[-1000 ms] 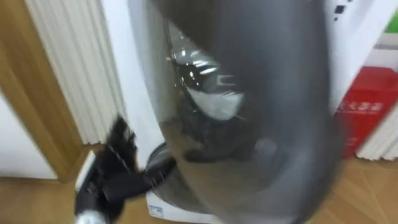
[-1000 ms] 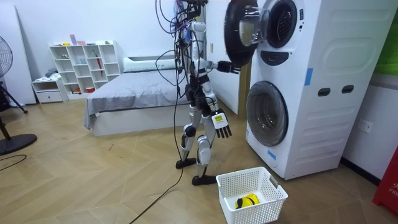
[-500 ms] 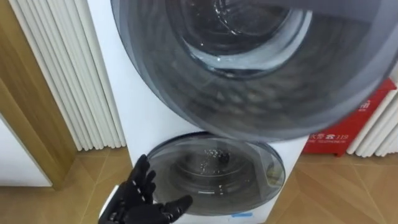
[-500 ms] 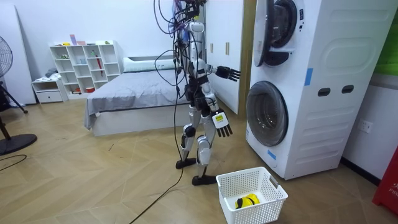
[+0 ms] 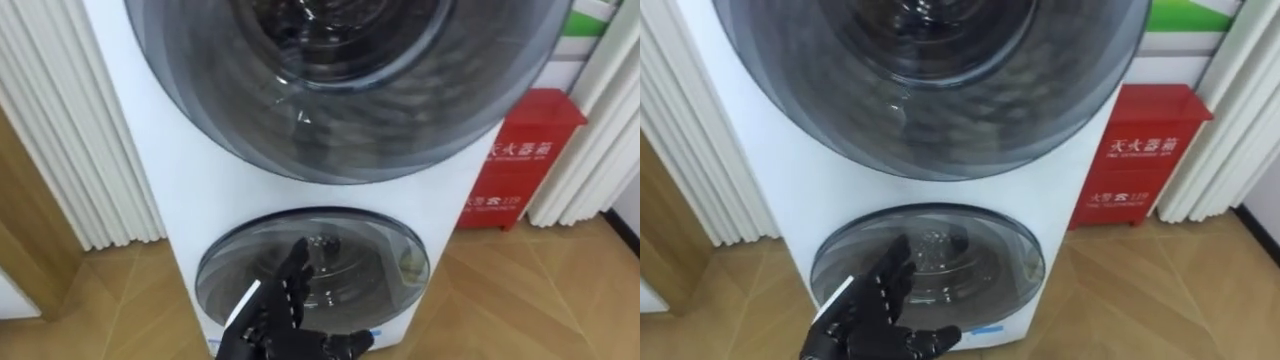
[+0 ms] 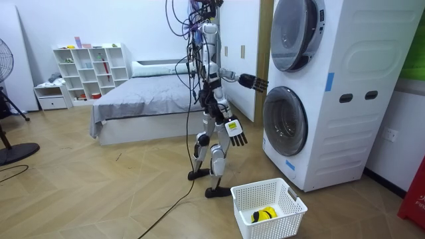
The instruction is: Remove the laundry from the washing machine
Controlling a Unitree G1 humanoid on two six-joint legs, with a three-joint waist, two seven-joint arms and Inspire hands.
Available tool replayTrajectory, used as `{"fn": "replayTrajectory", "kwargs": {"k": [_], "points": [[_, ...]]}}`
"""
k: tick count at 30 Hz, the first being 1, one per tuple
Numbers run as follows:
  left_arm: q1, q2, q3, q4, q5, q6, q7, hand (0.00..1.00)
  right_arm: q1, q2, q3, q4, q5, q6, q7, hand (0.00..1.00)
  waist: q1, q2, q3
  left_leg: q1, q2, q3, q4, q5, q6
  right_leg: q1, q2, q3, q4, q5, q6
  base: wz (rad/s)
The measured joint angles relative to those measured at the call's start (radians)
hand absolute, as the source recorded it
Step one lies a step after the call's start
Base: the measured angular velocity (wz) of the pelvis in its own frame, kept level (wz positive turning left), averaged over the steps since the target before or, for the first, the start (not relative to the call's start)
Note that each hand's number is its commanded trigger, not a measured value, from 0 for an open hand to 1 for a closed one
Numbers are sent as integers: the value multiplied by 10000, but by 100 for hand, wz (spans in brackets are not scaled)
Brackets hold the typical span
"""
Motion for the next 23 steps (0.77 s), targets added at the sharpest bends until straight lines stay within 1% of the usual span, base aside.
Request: {"fn": "replayTrajectory", "kwargs": {"k": [1,2,3,4,5,6,7,8,9,10,11,12,13,15,16,17,19,20,21,22,23], "points": [[-96,13,21,792,208,15,1,0,20,-2,-8,-15,9,2,-6,0,12,-4,-5,25,10,49,-3,0,0,-3,23,60,2,0,0,-17],[-96,15,33,1178,361,16,2,0,55,-2,-17,-18,35,2,-12,0,21,-1,-6,31,19,95,-3,0,0,-8,36,94,-7,1,-2,-16],[-86,17,22,2084,673,-18,5,0,159,-4,-28,-19,115,-1,-28,0,93,3,-8,60,45,249,-3,0,-1,-6,64,147,-19,9,-15,-17],[-70,13,52,3329,1048,-133,22,0,178,-2,-40,-34,127,-5,-52,0,173,3,-18,129,80,272,-10,0,-2,25,101,180,-13,11,-19,-19],[-5,13,121,4015,1205,-185,36,0,225,-2,-54,-41,139,-5,-61,0,212,13,-33,164,99,275,-12,0,-2,36,130,194,-11,15,-25,-26],[118,4,479,5206,1423,-190,79,0,321,-1,-79,-76,125,-6,-87,0,312,8,-51,254,134,282,-20,-1,-3,68,199,296,-24,22,-38,-27],[377,12,966,6321,1679,-201,147,0,393,-2,-245,-92,89,-6,-103,0,414,51,-63,290,165,277,-15,-1,-3,103,242,293,-66,28,-54,-19],[518,18,1263,6760,1826,-200,206,0,432,-2,-336,-90,73,-4,-115,0,430,55,-81,287,175,279,-15,-1,-3,125,250,273,-113,28,-61,0],[859,32,2065,7503,2134,-229,402,0,580,-3,-547,-60,65,-3,-131,0,533,29,-104,288,191,282,-20,-2,-5,152,270,255,-179,28,-83,0],[1092,99,2789,8182,2344,-244,685,0,635,-2,-768,-1,60,-2,-138,0,677,37,-101,302,218,287,-20,-5,-10,154,295,256,-179,29,-86,0],[1216,175,3048,8455,2391,-244,858,0,655,-6,-816,47,71,3,-133,0,733,48,-101,308,233,290,-20,-10,-20,158,306,250,-179,30,-87,0],[1503,317,3387,8762,2602,-241,1155,0,741,-11,-813,61,96,7,-130,0,880,96,-85,323,258,289,-20,-25,-46,161,328,225,-179,30,-87,0],[1734,385,3645,8949,2817,-239,1441,0,776,-49,-808,58,98,15,-111,0,1019,96,-84,337,262,283,-24,-26,-47,183,332,227,-180,30,-88,0],[1986,455,3915,9191,3154,-217,1729,0,787,-89,-795,28,39,108,-73,0,1208,115,-82,362,260,283,-30,-28,-50,228,325,223,-180,30,-88,4],[2144,421,3933,9263,3385,-150,1827,0,786,-86,-782,31,56,129,-38,0,1231,129,-73,389,259,260,-29,-32,-58,280,313,167,-187,30,-87,11],[2172,383,3932,9322,3484,-85,1878,0,798,-86,-782,32,65,139,-11,0,1228,131,-68,404,258,244,-29,-33,-59,320,300,121,-202,30,-87,17],[2184,59,3932,9506,3973,225,1937,0,736,-85,-780,133,81,186,14,0,1247,118,-67,366,258,224,-21,-72,-125,327,278,33,-214,28,-90,13],[2193,-33,3932,9515,4114,298,1937,0,739,-86,-782,152,92,186,31,0,1247,119,-66,355,261,222,-21,-91,-157,327,277,11,-223,24,-97,8],[2200,-205,3931,9515,4324,429,1937,0,735,-85,-785,225,141,182,77,0,1250,116,-67,342,263,218,-23,-116,-199,328,273,-16,-230,20,-122,6],[2174,-330,3931,9514,4531,511,1933,0,700,-85,-787,316,202,182,106,0,1249,113,-69,343,264,198,-31,-136,-228,332,273,-38,-229,22,-135,6],[2148,-372,3932,9513,4608,547,1933,0,683,-85,-787,350,228,182,112,0,1243,114,-70,346,270,189,-37,-152,-247,332,276,-50,-227,23,-138,0]]}}
